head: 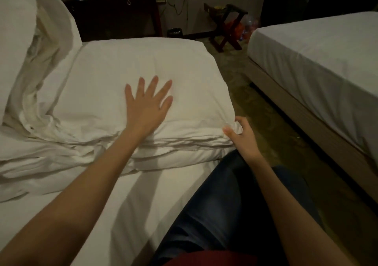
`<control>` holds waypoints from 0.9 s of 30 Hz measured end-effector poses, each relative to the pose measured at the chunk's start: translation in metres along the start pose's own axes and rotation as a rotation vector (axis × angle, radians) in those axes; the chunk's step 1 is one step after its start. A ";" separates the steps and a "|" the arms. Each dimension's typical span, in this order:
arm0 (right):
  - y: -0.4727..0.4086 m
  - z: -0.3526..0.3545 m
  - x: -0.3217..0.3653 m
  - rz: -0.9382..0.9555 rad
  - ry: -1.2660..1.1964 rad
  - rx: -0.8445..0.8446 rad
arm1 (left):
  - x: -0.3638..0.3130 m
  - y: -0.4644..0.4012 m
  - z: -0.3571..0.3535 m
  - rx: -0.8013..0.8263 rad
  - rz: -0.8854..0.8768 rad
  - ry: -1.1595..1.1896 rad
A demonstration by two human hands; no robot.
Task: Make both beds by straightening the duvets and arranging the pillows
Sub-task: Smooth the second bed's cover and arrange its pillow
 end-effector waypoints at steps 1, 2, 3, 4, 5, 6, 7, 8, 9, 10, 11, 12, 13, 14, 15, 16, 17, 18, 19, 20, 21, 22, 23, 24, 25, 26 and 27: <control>-0.001 0.002 0.000 -0.018 0.029 0.005 | -0.002 0.005 -0.011 0.026 0.003 0.008; -0.003 0.006 0.000 -0.035 0.069 -0.007 | -0.004 0.008 -0.019 0.041 0.006 0.012; -0.004 0.010 0.004 -0.047 0.112 -0.024 | -0.004 0.008 -0.022 0.055 0.011 0.013; -0.006 0.014 0.010 -0.043 0.135 -0.039 | -0.003 0.008 -0.022 0.070 0.016 0.015; -0.008 0.015 0.021 -0.019 0.137 -0.047 | -0.002 0.007 -0.020 0.080 0.017 0.018; -0.011 0.015 0.034 0.018 0.125 -0.044 | 0.000 0.005 -0.018 0.090 0.015 0.025; -0.014 0.011 0.052 0.068 0.113 -0.028 | 0.001 0.003 -0.013 0.093 0.011 0.039; -0.021 0.005 0.070 0.123 0.109 -0.006 | 0.003 -0.001 -0.007 0.087 0.005 0.060; -0.028 -0.004 0.090 0.184 0.137 0.011 | 0.006 -0.008 0.001 0.073 -0.007 0.094; -0.040 -0.014 0.107 0.240 0.209 0.016 | 0.009 -0.017 0.010 0.045 -0.021 0.142; -0.053 -0.026 0.124 0.294 0.324 0.015 | 0.014 -0.030 0.018 0.011 -0.035 0.191; -0.067 -0.039 0.139 0.341 0.468 0.019 | 0.019 -0.045 0.025 -0.015 -0.048 0.228; -0.081 -0.052 0.151 0.365 0.617 0.034 | 0.025 -0.062 0.030 -0.028 -0.058 0.238; -0.097 -0.064 0.160 0.362 0.741 0.061 | 0.031 -0.080 0.032 -0.026 -0.063 0.231; -0.110 -0.072 0.166 0.339 0.823 0.095 | 0.036 -0.097 0.033 -0.017 -0.058 0.221; -0.121 -0.078 0.168 0.312 0.865 0.127 | 0.040 -0.111 0.032 -0.007 -0.043 0.217; -0.129 -0.082 0.167 0.295 0.867 0.151 | 0.044 -0.120 0.028 0.001 -0.022 0.215; -0.134 -0.084 0.161 0.285 0.842 0.169 | 0.045 -0.125 0.021 0.008 0.002 0.217; -0.135 -0.087 0.149 0.277 0.818 0.182 | 0.044 -0.124 0.010 0.019 0.020 0.216; -0.132 -0.090 0.134 0.272 0.811 0.194 | 0.041 -0.118 -0.003 0.033 0.029 0.212; -0.126 -0.093 0.115 0.265 0.821 0.208 | 0.036 -0.109 -0.014 0.046 0.026 0.198; -0.119 -0.095 0.097 0.267 0.828 0.221 | 0.030 -0.100 -0.022 0.056 0.013 0.173; -0.114 -0.097 0.084 0.282 0.814 0.223 | 0.025 -0.092 -0.027 0.066 -0.002 0.143; -0.111 -0.096 0.077 0.307 0.770 0.212 | 0.023 -0.089 -0.030 0.075 -0.011 0.110; -0.111 -0.093 0.076 0.335 0.712 0.196 | 0.022 -0.089 -0.030 0.082 -0.012 0.085; -0.114 -0.089 0.079 0.351 0.649 0.175 | 0.023 -0.094 -0.027 0.084 -0.011 0.076; -0.120 -0.084 0.085 0.353 0.587 0.151 | 0.024 -0.102 -0.024 0.087 -0.014 0.086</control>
Point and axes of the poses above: each hand's wrist, its own y-axis away from the middle knuckle, its own z-axis out of the back of the hand, x = y × z, the point moved 6 cm from there along -y, towards the middle knuckle, and after that the axes turned 9 degrees about -z, right-handed, at the moved point
